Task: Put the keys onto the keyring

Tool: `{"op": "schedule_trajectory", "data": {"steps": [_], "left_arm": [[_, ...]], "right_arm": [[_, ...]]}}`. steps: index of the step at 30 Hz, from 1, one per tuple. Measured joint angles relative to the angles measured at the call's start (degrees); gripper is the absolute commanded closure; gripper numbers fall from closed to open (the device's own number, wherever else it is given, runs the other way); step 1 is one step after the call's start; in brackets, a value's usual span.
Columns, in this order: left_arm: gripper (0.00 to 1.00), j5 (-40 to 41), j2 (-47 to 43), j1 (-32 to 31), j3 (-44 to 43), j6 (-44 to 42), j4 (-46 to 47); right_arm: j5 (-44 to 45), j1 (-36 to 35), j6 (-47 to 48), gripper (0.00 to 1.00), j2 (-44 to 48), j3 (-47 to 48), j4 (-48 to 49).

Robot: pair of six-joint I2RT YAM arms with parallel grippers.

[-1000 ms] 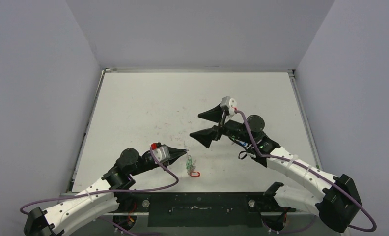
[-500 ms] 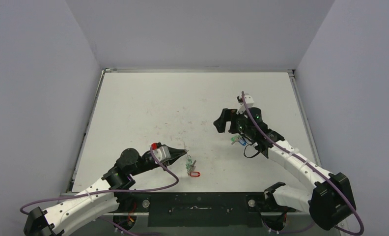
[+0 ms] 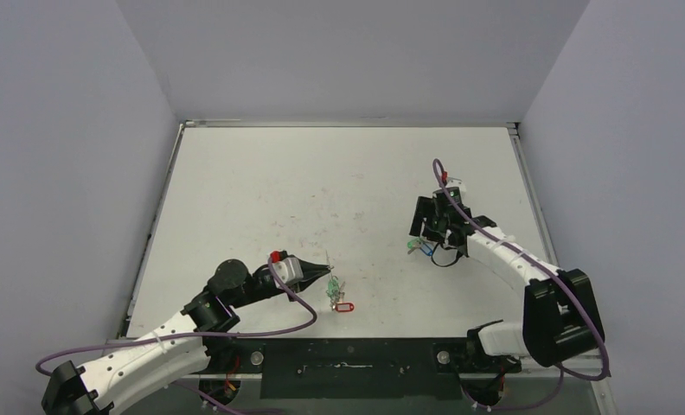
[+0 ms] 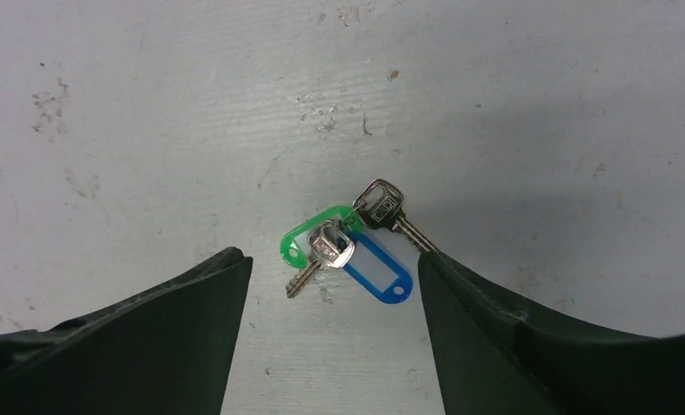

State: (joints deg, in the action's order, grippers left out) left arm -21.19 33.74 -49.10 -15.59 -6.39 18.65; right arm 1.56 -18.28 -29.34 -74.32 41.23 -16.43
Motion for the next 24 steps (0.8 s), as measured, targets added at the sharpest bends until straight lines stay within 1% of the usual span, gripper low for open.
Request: {"op": "schedule_trajectory", "data": {"steps": [4, 6, 8, 11, 14, 17, 22, 23, 24], "left_arm": [[1.00, 0.0, 0.4, 0.0, 0.0, 0.0, 0.0], [1.00, 0.0, 0.6, 0.0, 0.0, 0.0, 0.0], [1.00, 0.0, 0.7, 0.0, 0.0, 0.0, 0.0], [1.00, 0.0, 0.7, 0.0, 0.0, 0.0, 0.0], [1.00, 0.0, 0.6, 0.0, 0.0, 0.0, 0.0], [1.00, -0.1, 0.5, 0.0, 0.0, 0.1, 0.0], [1.00, -0.1, 0.3, 0.0, 0.0, 0.2, 0.0], [1.00, 0.0, 0.2, 0.0, 0.0, 0.2, 0.0], [1.00, 0.0, 0.2, 0.0, 0.0, 0.2, 0.0]], "right_arm": [[0.2, 0.0, 0.3, 0.44, -5.8, 3.8, -2.3], [0.2, 0.0, 0.4, 0.46, -7.8, 5.3, -2.8], [0.2, 0.0, 0.3, 0.51, -9.0, 6.2, -3.1], [0.2, 0.0, 0.3, 0.53, -10.4, 6.6, -3.2], [0.5, 0.0, 0.3, 0.57, -12.0, 6.7, -3.4], [0.8, 0.0, 0.2, 0.65, -13.9, 6.9, -3.5], [1.1, 0.3, 0.1, 0.68, -14.8, 7.1, -3.6], [1.1, 0.3, 0.1, 0.71, -14.8, 7.3, -3.6], [1.1, 0.3, 0.1, 0.72, -14.9, 7.4, -3.5]]}}
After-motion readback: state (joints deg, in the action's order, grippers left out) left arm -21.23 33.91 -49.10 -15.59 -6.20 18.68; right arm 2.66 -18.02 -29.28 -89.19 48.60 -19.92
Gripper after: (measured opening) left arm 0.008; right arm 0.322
